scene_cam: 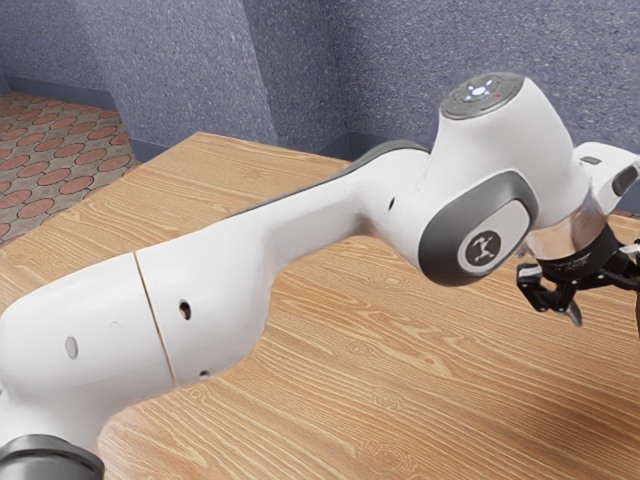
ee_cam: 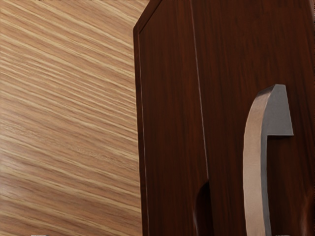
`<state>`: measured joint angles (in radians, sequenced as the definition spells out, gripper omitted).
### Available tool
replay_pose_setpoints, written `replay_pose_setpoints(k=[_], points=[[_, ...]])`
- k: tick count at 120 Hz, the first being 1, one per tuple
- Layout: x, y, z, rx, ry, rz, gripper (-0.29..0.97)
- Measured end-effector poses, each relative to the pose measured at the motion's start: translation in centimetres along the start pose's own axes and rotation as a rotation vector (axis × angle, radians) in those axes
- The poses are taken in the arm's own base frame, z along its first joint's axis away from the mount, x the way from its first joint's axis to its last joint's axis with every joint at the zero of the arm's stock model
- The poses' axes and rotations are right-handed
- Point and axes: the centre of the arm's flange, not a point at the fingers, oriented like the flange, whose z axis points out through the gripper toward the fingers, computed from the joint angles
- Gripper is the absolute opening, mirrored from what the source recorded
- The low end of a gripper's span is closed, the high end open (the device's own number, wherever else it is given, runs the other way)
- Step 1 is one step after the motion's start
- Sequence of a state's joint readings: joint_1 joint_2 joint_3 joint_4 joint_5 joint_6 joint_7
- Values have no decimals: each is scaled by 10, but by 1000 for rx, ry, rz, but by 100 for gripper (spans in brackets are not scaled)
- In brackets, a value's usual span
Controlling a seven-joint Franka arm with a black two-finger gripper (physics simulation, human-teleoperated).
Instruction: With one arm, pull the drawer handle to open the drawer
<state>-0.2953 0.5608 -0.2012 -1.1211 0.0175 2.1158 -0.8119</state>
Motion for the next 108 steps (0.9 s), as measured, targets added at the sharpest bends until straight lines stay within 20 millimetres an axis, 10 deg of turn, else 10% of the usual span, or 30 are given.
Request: replay_pose_setpoints(k=[108], points=[[0,-29,-18,46,10,20,42]])
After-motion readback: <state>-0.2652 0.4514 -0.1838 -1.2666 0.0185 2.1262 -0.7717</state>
